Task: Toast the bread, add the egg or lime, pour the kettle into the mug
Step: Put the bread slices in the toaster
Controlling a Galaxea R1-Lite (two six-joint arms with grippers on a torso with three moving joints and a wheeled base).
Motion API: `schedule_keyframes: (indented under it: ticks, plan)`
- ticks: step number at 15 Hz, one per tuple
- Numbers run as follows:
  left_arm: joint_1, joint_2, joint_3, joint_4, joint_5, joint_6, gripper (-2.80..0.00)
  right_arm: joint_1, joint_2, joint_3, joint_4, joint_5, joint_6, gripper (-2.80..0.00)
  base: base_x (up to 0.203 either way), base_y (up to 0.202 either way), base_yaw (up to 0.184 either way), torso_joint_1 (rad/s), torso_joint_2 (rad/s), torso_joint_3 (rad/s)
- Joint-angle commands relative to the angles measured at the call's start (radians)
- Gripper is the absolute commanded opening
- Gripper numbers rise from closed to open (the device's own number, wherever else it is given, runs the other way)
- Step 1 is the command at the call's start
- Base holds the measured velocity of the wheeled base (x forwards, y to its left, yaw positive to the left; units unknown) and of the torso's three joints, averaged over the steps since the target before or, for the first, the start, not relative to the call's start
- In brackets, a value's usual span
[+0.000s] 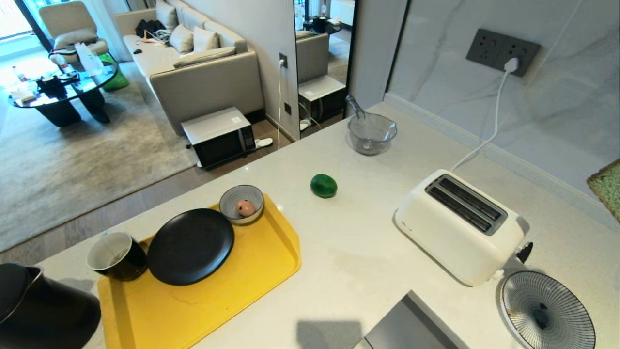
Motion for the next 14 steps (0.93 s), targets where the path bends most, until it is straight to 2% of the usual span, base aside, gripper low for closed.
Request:
schedule_keyframes:
  ticks: [1, 4, 7, 10, 12, 14]
  plan:
    - [0.001, -0.002, 0.014, 0.0, 0.001, 0.0, -2.8, 0.002, 0.017, -0.006, 0.002, 0.015, 0.0, -2.8, 0.007, -0.002, -0.047, 0.007, 0.0, 0.002]
    - [0.001, -0.002, 0.014, 0.0, 0.001, 0.0, -2.8, 0.001, 0.076, -0.017, -0.002, 0.077, -0.015, -2.8, 0.0, 0.0, 0.0, 0.0, 0.0, 0.0]
    - [0.001, -0.002, 0.014, 0.0, 0.001, 0.0, -2.8, 0.0, 0.173, -0.04, -0.008, 0.106, -0.083, -2.8, 0.0, 0.0, 0.0, 0.0, 0.0, 0.0]
    - [0.001, -0.002, 0.014, 0.0, 0.001, 0.0, -2.8, -0.007, 0.265, -0.036, -0.114, 0.109, -0.152, -2.8, 0.0, 0.0, 0.0, 0.0, 0.0, 0.0]
    - [0.001, -0.002, 0.014, 0.0, 0.001, 0.0, -2.8, -0.047, 0.327, -0.028, -0.182, 0.151, -0.19, -2.8, 0.0, 0.0, 0.0, 0.0, 0.0, 0.0]
    - [0.001, -0.002, 0.014, 0.0, 0.001, 0.0, -2.8, -0.111, 0.379, -0.005, -0.247, 0.241, -0.222, -2.8, 0.0, 0.0, 0.0, 0.0, 0.0, 0.0]
